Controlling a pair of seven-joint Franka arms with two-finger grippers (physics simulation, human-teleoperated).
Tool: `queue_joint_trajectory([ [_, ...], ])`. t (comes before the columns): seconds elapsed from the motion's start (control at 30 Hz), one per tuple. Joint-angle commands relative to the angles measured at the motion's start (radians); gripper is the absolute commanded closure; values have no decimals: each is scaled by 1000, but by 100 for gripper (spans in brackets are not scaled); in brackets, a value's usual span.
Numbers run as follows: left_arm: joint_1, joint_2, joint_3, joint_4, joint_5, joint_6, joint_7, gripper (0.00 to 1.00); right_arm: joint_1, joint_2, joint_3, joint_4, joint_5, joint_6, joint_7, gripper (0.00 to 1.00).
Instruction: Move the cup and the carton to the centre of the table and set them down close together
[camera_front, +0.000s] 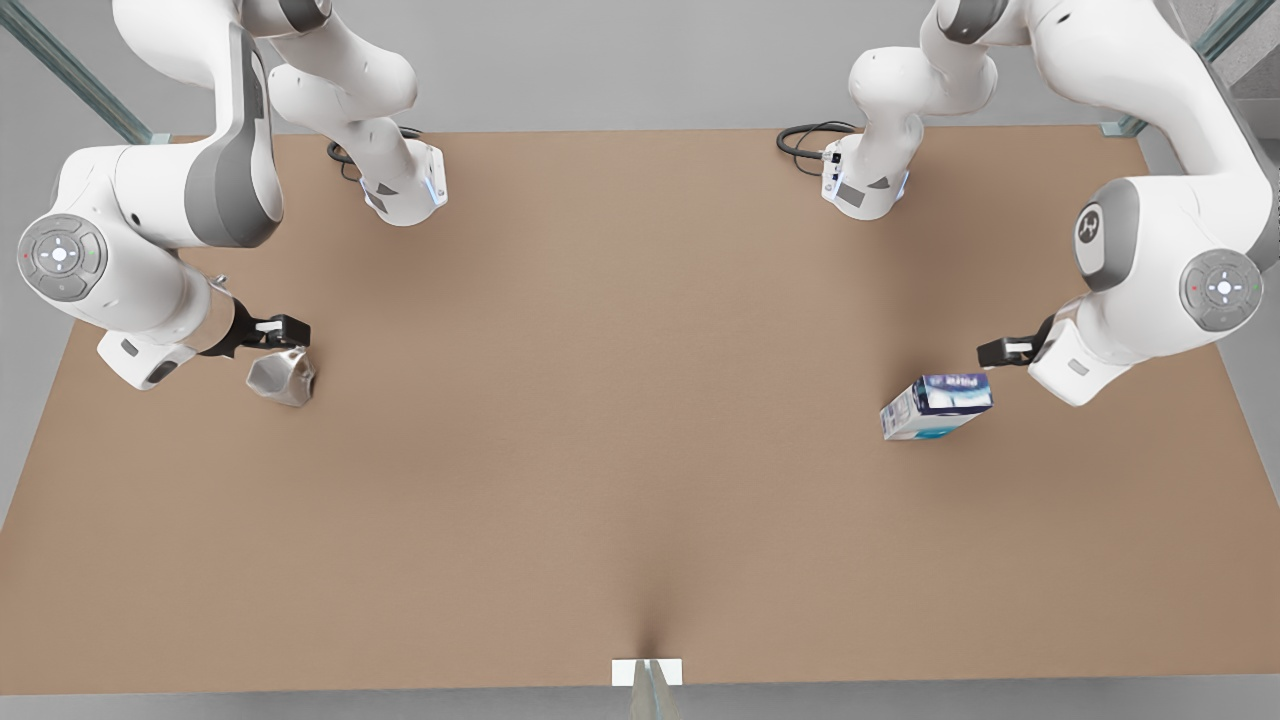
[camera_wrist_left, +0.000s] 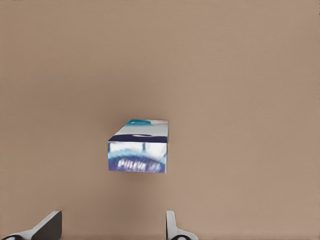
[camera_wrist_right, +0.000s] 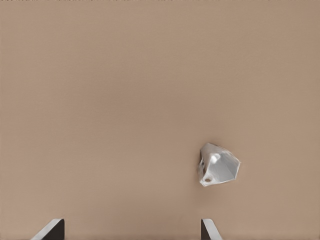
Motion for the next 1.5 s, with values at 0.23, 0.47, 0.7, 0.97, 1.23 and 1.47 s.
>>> queue_joint_trajectory([
  [0.23, -7, 7, -5, 0, -6, -5, -6, 0, -92, 66, -3, -351, 34, 247, 303, 0],
  [0.47, -13, 17, -11, 23, -6, -5, -9, 0, -236, 72, -3, -475, 57, 330, 241, 0],
  [0.7, -10, 16, -9, 29, -6, -11, -9, 0, -262, 26, -2, -684, 23, 569, 118, 0],
  [0.97, -10, 13, -11, 31, -6, -20, -2, 0, -296, 26, -2, -745, -17, 649, 61, 0],
  [1.23, -15, 17, -26, 72, -6, -51, -9, 0, -296, 81, -2, -736, -14, 667, 60, 0],
  [1.47, -22, 33, -26, 72, -2, -46, -15, 0, -298, 111, -2, -732, -6, 669, 60, 0],
])
